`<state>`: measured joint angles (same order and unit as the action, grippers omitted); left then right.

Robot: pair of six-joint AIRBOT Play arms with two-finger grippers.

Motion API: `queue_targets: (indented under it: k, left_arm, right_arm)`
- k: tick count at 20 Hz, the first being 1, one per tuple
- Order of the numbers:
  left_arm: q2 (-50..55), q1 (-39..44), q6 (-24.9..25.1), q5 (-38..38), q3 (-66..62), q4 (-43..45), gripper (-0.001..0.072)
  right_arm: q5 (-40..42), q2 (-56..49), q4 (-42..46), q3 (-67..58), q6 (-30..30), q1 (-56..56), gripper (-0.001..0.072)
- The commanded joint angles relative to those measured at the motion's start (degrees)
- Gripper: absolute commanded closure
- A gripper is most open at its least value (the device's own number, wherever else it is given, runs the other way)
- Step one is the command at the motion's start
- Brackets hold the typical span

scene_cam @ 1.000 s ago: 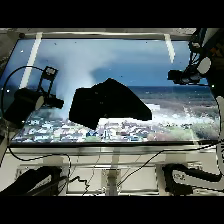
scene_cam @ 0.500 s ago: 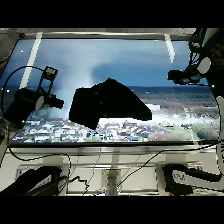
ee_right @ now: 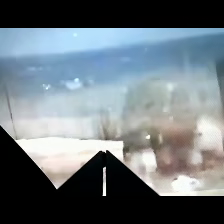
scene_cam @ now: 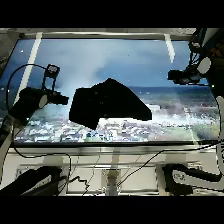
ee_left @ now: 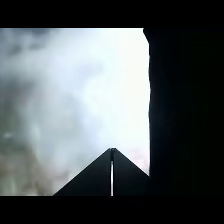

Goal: Fold the clothes and pants, and hang the long-sleeved shirts on hangers.

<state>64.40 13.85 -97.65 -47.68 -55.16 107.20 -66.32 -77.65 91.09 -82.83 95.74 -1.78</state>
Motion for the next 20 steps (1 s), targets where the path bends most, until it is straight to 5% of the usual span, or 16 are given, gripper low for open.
queue_targets:
  k: [1,2,3,4,6,11,14,20]
  left_arm:
    - [3.7,-1.5,-12.6,9.9,-0.1,-0.7,0.0671]
    - [5.0,-2.5,-17.6,10.8,-0.1,-0.8,0.049]
    - [6.3,-3.8,-22.7,11.3,-0.1,-0.8,0.0205]
    - [7.8,-5.4,-26.8,11.7,-0.2,-1.5,0.0138]
    - [11.1,-9.3,-24.7,11.7,-1.1,-10.1,0.0138]
    - [22.1,-16.9,16.5,7.7,-9.4,-53.6,0.0138]
    - [29.0,-18.4,21.6,5.9,-13.6,-60.7,0.0135]
    - [37.4,-17.7,22.3,7.0,-14.8,-60.8,0.0135]
  right_arm:
    - [-0.3,0.0,-0.1,0.0,0.0,0.0,0.0693]
    - [-0.3,0.0,0.0,0.0,-0.1,0.0,0.0692]
    - [-0.2,0.0,0.0,0.0,-0.3,0.0,0.0693]
    - [-0.1,0.0,0.0,0.0,-0.4,0.0,0.0693]
    - [0.0,0.0,0.0,0.0,-0.5,0.0,0.0692]
    - [0.4,0.0,0.0,0.0,-0.5,0.0,0.0693]
    - [0.4,0.0,-0.1,0.0,-0.4,0.0,0.0693]
    - [1.0,0.0,-1.7,0.0,-0.4,0.0,0.0693]
